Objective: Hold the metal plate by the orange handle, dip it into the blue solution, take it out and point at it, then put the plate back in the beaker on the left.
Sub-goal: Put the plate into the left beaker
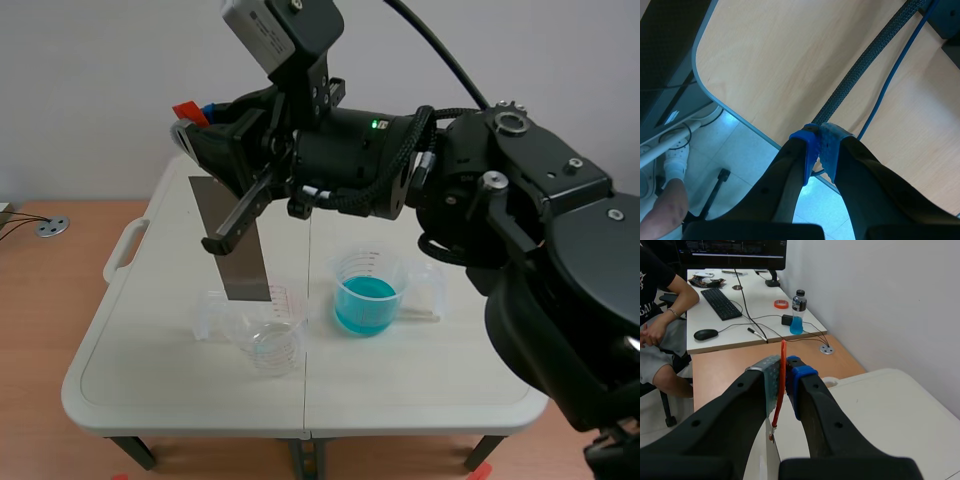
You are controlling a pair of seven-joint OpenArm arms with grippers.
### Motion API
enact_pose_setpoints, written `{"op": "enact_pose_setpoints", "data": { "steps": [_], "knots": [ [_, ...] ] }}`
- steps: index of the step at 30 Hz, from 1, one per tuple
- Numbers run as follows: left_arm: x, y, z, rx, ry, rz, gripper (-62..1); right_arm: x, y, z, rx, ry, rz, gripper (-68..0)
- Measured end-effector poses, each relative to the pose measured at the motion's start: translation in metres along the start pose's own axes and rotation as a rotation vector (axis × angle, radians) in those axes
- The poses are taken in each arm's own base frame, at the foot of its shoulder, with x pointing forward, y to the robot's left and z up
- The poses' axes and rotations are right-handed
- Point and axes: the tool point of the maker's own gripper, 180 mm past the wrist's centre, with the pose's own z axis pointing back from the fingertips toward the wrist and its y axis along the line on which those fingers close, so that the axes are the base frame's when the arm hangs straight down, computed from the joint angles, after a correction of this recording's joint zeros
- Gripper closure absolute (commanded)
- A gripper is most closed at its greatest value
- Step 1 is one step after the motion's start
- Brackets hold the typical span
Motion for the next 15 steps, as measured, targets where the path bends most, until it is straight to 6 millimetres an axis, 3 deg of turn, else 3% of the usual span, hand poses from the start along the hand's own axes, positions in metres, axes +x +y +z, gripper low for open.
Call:
{"op": "enact_pose_setpoints", "data": {
  "steps": [8, 15],
  "knots": [
    [0.000, 0.000, 0.000, 0.000, 0.000, 0.000, -1.2, -0.024, 0.011, -0.004, 0.031, 0.035, -0.059, -1.3],
    [0.000, 0.000, 0.000, 0.000, 0.000, 0.000, -1.3, -0.041, 0.008, -0.002, 0.013, 0.055, -0.102, -1.3]
  ]
}}
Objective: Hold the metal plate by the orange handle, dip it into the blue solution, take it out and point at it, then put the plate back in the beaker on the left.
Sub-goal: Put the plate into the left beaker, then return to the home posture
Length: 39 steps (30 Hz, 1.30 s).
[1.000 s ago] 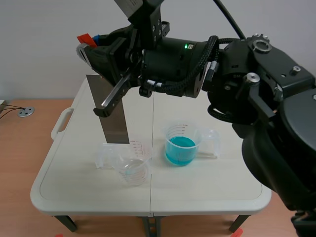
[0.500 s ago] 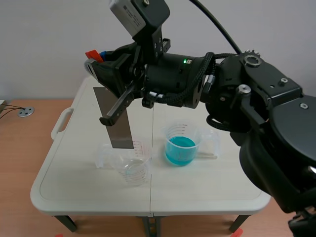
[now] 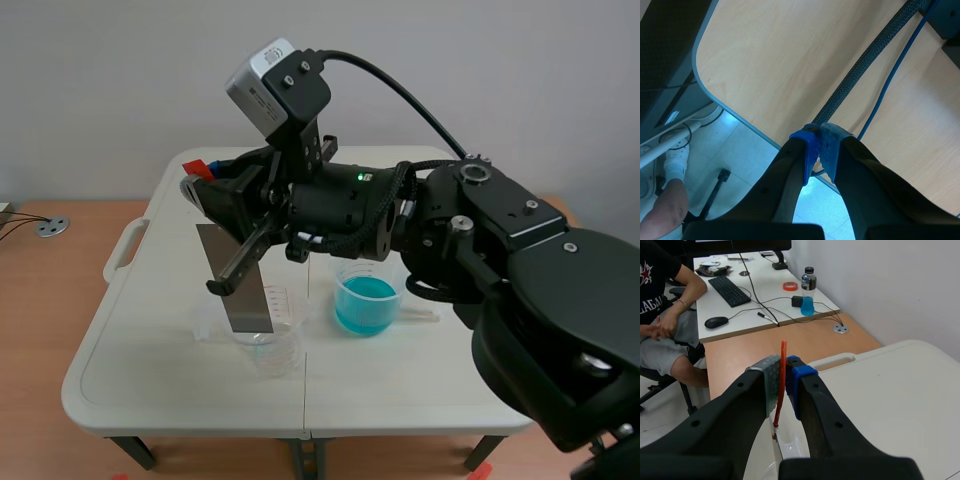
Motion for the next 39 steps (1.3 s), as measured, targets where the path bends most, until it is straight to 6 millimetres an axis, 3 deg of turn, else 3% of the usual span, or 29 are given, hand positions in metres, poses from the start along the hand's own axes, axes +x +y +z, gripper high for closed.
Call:
{"op": "enact_pose_setpoints", "data": {
  "steps": [8, 31, 39],
  "knots": [
    [0.000, 0.000, 0.000, 0.000, 0.000, 0.000, -1.2, -0.032, -0.007, 0.002, -0.037, 0.042, -0.081, -1.3],
    [0.000, 0.000, 0.000, 0.000, 0.000, 0.000, -1.3, -0.053, -0.005, 0.006, -0.056, 0.040, -0.152, -1.4],
    [0.000, 0.000, 0.000, 0.000, 0.000, 0.000, -1.3, -0.052, -0.013, 0.009, -0.079, 0.037, -0.151, -13.2]
  ]
}}
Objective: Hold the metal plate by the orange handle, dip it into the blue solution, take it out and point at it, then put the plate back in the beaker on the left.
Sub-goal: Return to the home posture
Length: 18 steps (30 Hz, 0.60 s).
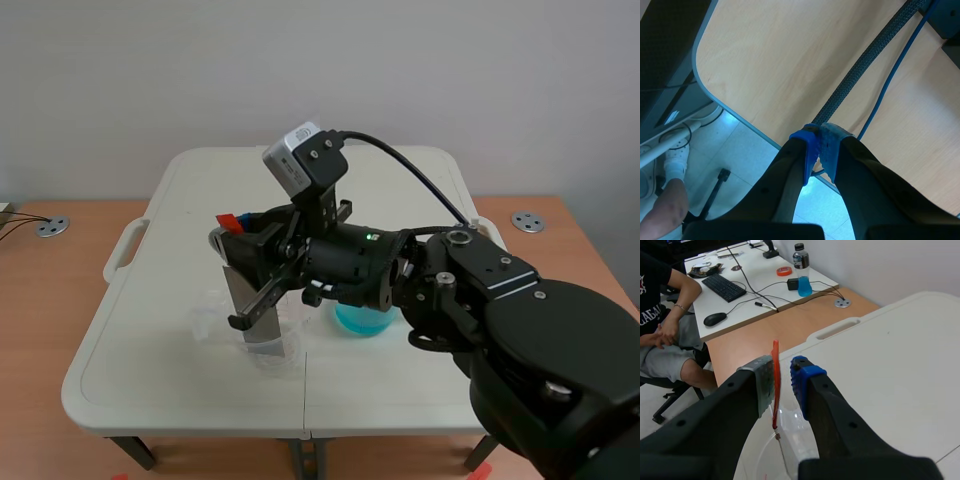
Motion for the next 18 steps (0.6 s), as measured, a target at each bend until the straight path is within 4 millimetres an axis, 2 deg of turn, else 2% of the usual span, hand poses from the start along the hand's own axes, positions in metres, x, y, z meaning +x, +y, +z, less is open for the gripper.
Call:
{"op": "enact_pose_setpoints", "data": {
  "steps": [3, 9, 10, 12, 13, 14, 16, 17, 18],
  "knots": [
    [0.000, 0.000, 0.000, 0.000, 0.000, 0.000, -1.7, 0.003, -0.012, 0.005, -0.036, -0.010, 0.000, -18.1],
    [0.000, 0.000, 0.000, 0.000, 0.000, 0.000, -1.8, 0.008, -0.032, 0.015, -0.098, -0.022, 0.003, -35.0],
    [0.000, 0.000, 0.000, 0.000, 0.000, 0.000, -3.6, 0.008, -0.034, 0.016, -0.103, -0.024, 0.003, -38.0],
    [0.000, 0.000, 0.000, 0.000, 0.000, 0.000, -12.4, 0.009, -0.036, 0.017, -0.109, -0.025, 0.003, -44.2],
    [0.000, 0.000, 0.000, 0.000, 0.000, 0.000, -20.8, 0.009, -0.036, 0.017, -0.110, -0.025, 0.003, -47.6],
    [0.000, 0.000, 0.000, 0.000, 0.000, 0.000, -32.5, 0.009, -0.037, 0.018, -0.115, -0.026, 0.004, -51.4],
    [0.000, 0.000, 0.000, 0.000, 0.000, 0.002, -61.1, 0.009, -0.041, 0.018, -0.141, -0.025, 0.006, -60.4],
    [0.000, 0.000, 0.000, 0.002, -0.001, 0.004, -62.3, 0.008, -0.045, 0.019, -0.159, -0.019, 0.008, -65.1],
    [0.000, 0.000, 0.000, 0.001, -0.001, 0.005, -62.3, 0.007, -0.048, 0.019, -0.175, -0.011, 0.009, -66.4]
  ]
}}
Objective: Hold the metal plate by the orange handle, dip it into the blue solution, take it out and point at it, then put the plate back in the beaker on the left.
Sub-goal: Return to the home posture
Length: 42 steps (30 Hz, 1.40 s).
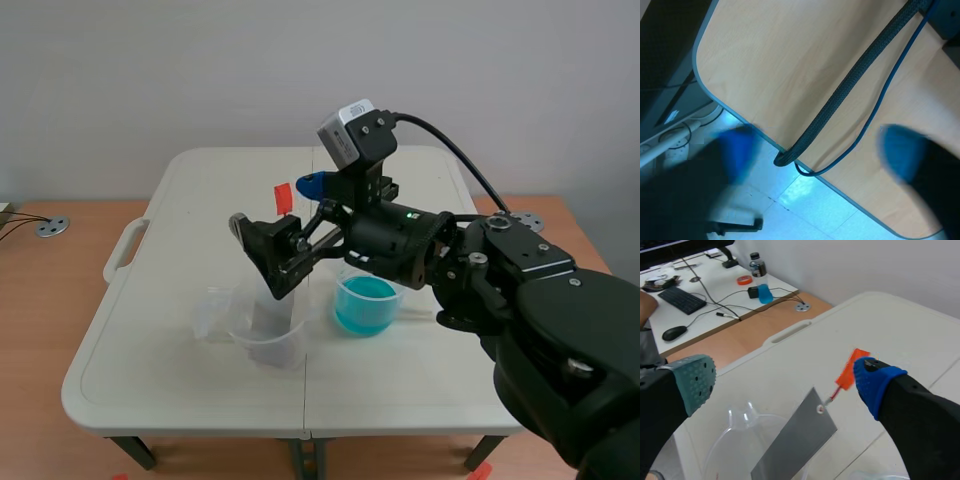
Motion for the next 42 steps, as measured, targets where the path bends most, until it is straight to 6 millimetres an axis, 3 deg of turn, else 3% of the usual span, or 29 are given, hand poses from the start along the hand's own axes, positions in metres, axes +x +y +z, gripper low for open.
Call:
{"op": "enact_pose_setpoints", "data": {
  "steps": [8, 14, 17, 21, 25, 28, 31, 37, 42],
  "knots": [
    [-0.001, 0.000, 0.000, 0.001, 0.003, 0.003, -62.3, -0.003, -0.017, 0.006, -0.082, 0.025, 0.045, -66.4],
    [0.010, 0.003, -0.001, 0.004, -0.052, 0.003, -62.3, 0.027, -0.023, 0.039, -0.125, -0.017, 0.148, -66.4],
    [0.038, 0.001, -0.001, 0.006, -0.186, 0.007, -62.3, 0.045, -0.026, 0.058, -0.159, -0.039, 0.209, -66.3],
    [0.096, 0.010, 0.002, 0.038, -0.385, 0.018, -62.3, 0.055, -0.023, 0.078, -0.185, -0.039, 0.248, -66.3],
    [0.168, 0.048, 0.020, 0.150, -0.594, 0.082, -62.3, 0.053, -0.014, 0.097, -0.179, -0.024, 0.227, -66.3],
    [0.215, 0.082, 0.047, 0.243, -0.747, 0.117, -62.3, 0.047, -0.007, 0.111, -0.190, 0.004, 0.215, -66.3],
    [0.253, 0.100, 0.078, 0.300, -0.876, 0.110, -62.3, 0.041, 0.007, 0.123, -0.164, 0.029, 0.192, -66.3],
    [0.305, 0.096, 0.133, 0.322, -1.045, 0.041, -62.3, 0.043, 0.024, 0.146, -0.170, 0.040, 0.194, -66.3],
    [0.337, 0.089, 0.161, 0.318, -1.123, 0.000, -62.3, 0.040, 0.037, 0.166, -0.169, 0.054, 0.173, -66.3]
  ]
}}
